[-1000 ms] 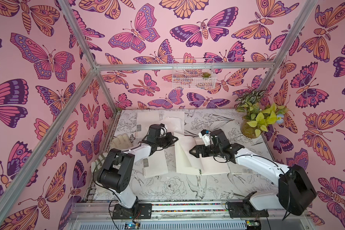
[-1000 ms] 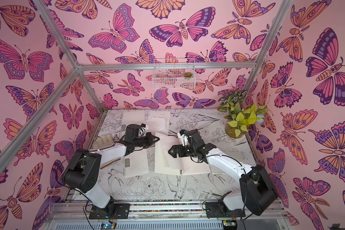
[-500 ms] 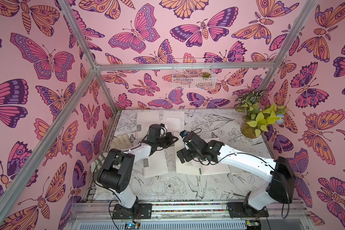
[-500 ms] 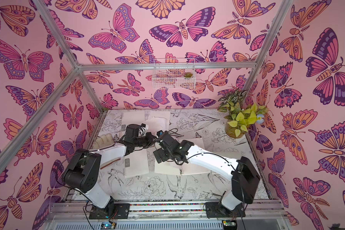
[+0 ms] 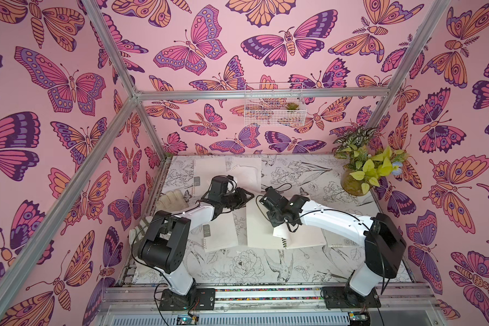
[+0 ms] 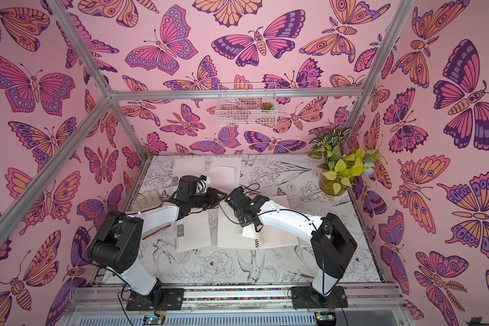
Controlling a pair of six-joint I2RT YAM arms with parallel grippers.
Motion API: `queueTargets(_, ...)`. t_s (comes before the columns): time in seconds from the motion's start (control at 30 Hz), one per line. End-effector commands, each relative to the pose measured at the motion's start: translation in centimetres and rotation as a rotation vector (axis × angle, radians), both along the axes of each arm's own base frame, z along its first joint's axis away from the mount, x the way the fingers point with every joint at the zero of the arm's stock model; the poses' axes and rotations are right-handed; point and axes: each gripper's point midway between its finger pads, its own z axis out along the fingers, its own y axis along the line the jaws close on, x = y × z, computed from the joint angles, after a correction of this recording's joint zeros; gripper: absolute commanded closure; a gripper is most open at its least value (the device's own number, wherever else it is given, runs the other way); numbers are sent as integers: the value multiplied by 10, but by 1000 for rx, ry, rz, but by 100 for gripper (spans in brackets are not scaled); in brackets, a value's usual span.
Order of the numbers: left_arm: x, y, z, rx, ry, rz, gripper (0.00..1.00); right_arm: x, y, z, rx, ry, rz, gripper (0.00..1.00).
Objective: Tear off pages from different notebooks
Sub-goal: Tear off the paper from the notebook.
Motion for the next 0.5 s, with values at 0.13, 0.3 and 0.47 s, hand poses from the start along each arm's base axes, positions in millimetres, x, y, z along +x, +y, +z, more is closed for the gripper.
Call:
queueTargets(0.13, 7, -9, 3, -17, -2, -17, 60, 2, -9, 7, 276, 48, -43, 73)
queueTargets(0.3, 9, -10, 4, -30, -3, -20, 76, 3, -34, 7, 360, 74, -92, 49)
queueTargets(0.47, 9, -7, 4, -31, -5, -17, 92, 6, -55, -2, 474, 127, -135, 42)
